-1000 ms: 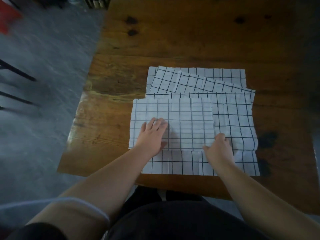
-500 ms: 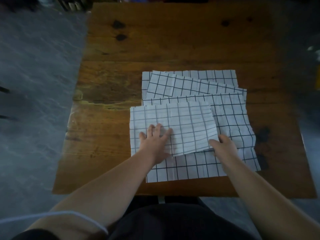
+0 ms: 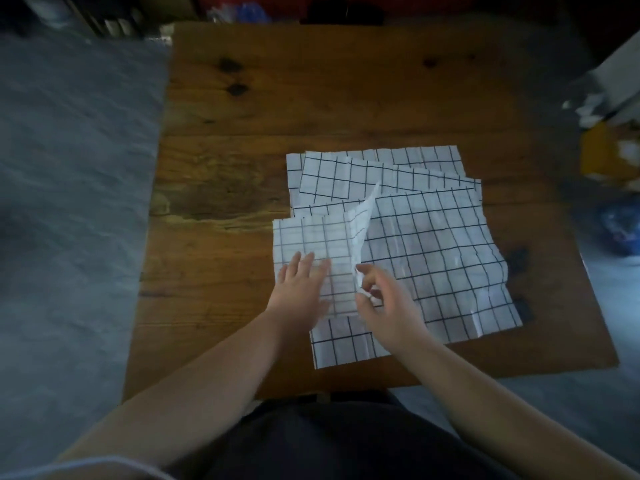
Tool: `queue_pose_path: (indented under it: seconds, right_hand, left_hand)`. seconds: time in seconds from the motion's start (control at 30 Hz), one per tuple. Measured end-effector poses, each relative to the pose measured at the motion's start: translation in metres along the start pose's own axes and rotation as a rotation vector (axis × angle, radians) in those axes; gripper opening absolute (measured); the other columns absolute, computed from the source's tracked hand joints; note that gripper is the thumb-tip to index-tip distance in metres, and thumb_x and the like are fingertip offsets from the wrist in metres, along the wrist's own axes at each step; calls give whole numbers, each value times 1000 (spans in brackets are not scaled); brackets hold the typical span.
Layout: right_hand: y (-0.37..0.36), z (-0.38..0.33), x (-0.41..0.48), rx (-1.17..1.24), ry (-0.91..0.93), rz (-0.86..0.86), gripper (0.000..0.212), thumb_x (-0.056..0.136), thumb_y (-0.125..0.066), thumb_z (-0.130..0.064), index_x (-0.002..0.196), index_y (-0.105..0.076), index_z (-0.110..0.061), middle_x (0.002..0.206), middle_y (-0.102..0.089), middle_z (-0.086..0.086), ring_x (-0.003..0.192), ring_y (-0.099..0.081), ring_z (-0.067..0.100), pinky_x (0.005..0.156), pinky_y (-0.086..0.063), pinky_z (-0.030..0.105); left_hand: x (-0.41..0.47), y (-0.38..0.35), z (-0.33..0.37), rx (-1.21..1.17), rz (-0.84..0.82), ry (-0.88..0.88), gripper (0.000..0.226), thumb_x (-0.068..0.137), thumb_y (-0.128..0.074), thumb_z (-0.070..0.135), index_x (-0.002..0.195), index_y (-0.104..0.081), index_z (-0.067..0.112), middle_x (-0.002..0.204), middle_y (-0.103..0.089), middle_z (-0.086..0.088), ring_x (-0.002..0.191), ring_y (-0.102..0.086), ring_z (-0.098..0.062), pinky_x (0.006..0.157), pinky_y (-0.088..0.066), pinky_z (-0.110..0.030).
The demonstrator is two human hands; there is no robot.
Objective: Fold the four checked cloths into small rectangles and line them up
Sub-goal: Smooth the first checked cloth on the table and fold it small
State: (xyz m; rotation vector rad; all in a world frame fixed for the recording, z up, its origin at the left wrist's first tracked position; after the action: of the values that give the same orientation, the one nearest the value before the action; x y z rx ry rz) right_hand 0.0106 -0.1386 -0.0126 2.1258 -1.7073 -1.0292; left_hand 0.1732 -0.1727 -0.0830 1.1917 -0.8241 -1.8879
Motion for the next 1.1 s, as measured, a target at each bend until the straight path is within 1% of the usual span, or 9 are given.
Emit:
queue_pose_path:
  seconds: [0.13,0.23,0.33,0.47,0.63,0.73,0.83,0.97,1.1]
  right_hand:
    - [-39,-13,7,-90,39,-92,15,99,-62,-28,95,-49,-35,153,-42,-18,140,-42,12,102,-37,27]
    - [-62,-13,9,-207,11,-196,27,98,-65,-35,121,-51,-32,159,-35,-12,148,-30,13,110,-31,29]
    - [-80,-9,9,-270,-24,-253,46,98,-65,-34,139,-44,-33,157,-34,-12,147,-31,12,114,-35,35]
    - [-82,1,6,-306,-32,-214,43,102,-54,-20,143,-44,-30,153,-38,-11,140,-37,7,107,-41,29]
    - [-74,20,-7,-434,-5,-164,50,102,-47,-12,150,-44,-26,159,-36,-10,149,-26,7,120,-27,29]
    - [-74,31,-14,-510,25,-191,50,103,-45,-17,153,-44,-24,161,-34,-8,150,-23,9,123,-25,32]
    - [-70,38,-17,-368,-65,-41,45,104,-47,-17,149,-46,-22,155,-40,-5,141,-35,11,113,-35,28]
    - [-58,50,-4,10,-449,219,39,103,-55,-14,142,-48,-17,141,-51,3,104,-55,10,80,-45,22]
    - [-55,55,13,83,-607,188,40,102,-57,-17,141,-49,-14,104,-60,-4,74,-58,9,53,-42,24]
  left_hand:
    - [-29,18,-40,-72,16,62,77,98,-55,17,161,-11,27,170,-8,-5,157,4,-28,127,-6,-48]
    - [-44,26,-60,-99,10,89,78,97,-59,14,161,-15,24,169,-16,-4,157,-3,-26,128,-10,-47]
    - [-56,28,-74,-158,7,87,74,99,-57,17,161,-17,25,167,-21,0,156,-8,-23,127,-13,-45]
    - [-63,19,-82,-144,-33,83,73,100,-55,13,161,-17,24,168,-20,1,156,-8,-21,127,-14,-43]
    - [-70,-2,-63,-24,-100,-171,74,98,-51,4,161,-19,26,168,-17,6,156,-4,-16,127,-13,-40]
    - [-76,-17,-48,105,-109,-306,72,99,-51,11,161,-17,25,169,-15,4,156,-4,-19,126,-15,-41]
    - [-78,-31,-50,156,-107,-312,67,98,-50,20,160,-25,25,168,-18,-1,157,-5,-25,125,-19,-46]
    - [-74,-33,-55,152,-163,-247,65,101,-44,22,161,-19,27,171,-6,1,157,6,-24,126,-9,-46]
    - [-69,-27,-57,111,-170,-211,69,100,-41,16,162,-14,26,171,-4,2,157,7,-20,126,-4,-43]
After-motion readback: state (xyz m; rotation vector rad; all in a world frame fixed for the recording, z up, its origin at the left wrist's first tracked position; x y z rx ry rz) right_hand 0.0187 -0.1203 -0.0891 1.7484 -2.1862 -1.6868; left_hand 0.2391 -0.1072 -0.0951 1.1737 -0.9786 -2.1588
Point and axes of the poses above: each hand's wrist, its own x-axis towards the middle knuckle, its own y-axis out of the back of the hand, z = x × y, the point moved 5 cm from there along x, towards the middle knuckle
